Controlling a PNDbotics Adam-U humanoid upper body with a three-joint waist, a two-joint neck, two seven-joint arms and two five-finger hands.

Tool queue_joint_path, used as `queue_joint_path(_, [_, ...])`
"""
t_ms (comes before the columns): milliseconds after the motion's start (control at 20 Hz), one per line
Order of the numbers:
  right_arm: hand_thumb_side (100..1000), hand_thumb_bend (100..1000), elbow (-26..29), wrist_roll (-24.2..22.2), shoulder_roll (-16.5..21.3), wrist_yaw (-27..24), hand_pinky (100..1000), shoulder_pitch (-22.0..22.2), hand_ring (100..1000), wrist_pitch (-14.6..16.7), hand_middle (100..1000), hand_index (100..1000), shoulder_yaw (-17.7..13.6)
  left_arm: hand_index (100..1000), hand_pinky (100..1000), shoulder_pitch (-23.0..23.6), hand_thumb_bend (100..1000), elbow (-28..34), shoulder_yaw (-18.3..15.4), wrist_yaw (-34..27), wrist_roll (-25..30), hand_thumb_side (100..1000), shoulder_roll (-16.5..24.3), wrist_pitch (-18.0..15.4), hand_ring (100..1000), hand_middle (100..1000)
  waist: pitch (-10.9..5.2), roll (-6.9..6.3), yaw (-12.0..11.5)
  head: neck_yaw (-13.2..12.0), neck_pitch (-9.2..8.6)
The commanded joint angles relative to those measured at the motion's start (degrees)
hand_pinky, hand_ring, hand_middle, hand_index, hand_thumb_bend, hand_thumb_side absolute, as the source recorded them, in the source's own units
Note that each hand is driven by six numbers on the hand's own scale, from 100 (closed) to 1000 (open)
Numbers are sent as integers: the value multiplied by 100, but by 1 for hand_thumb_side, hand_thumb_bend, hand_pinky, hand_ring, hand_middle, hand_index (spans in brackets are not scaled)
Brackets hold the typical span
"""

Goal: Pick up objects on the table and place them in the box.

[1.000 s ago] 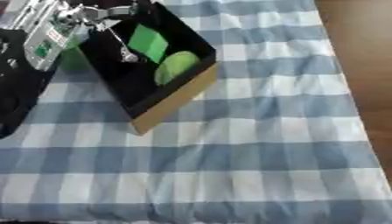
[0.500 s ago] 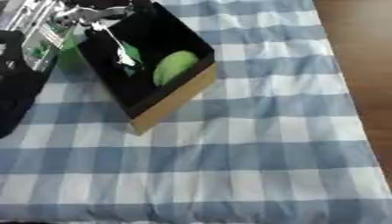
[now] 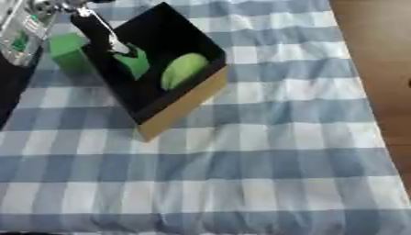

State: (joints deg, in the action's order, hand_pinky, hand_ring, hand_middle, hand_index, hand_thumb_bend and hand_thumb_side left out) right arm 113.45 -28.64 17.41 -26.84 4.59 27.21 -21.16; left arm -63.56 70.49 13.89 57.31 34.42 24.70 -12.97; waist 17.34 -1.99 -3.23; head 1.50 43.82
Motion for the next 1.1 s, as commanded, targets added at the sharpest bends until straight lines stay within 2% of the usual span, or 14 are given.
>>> queue_joint_path(50, [562, 100, 114, 47, 99, 52, 906, 12, 1000, 7, 390, 896, -63, 886, 895, -91, 657, -14, -232, -28, 34, 348, 527, 130, 904, 846, -77, -24, -13, 54, 30])
queue_joint_path(450, [562, 100, 114, 95, 114, 112, 907, -18, 1000, 41, 388, 897, -85, 889, 899, -41, 677, -488, -388, -151, 87, 355, 1042, 258, 911, 855, -7, -82, 22, 47, -52])
queue_joint_path(850, [563, 100, 114, 107, 93, 176, 909, -61, 1000, 6, 386, 898, -84, 897, 908, -63, 676, -1061, -464, -488, 172, 393, 959, 352, 915, 859, 55, -123, 118, -79, -206])
queue_joint_path(1100, [564, 100, 114, 77, 75, 220, 911, -76, 1000, -20, 382, 899, -72, 897, 911, -94, 683, -1399, -526, -467, 239, 393, 935, 405, 919, 862, 98, -146, 167, -109, -287])
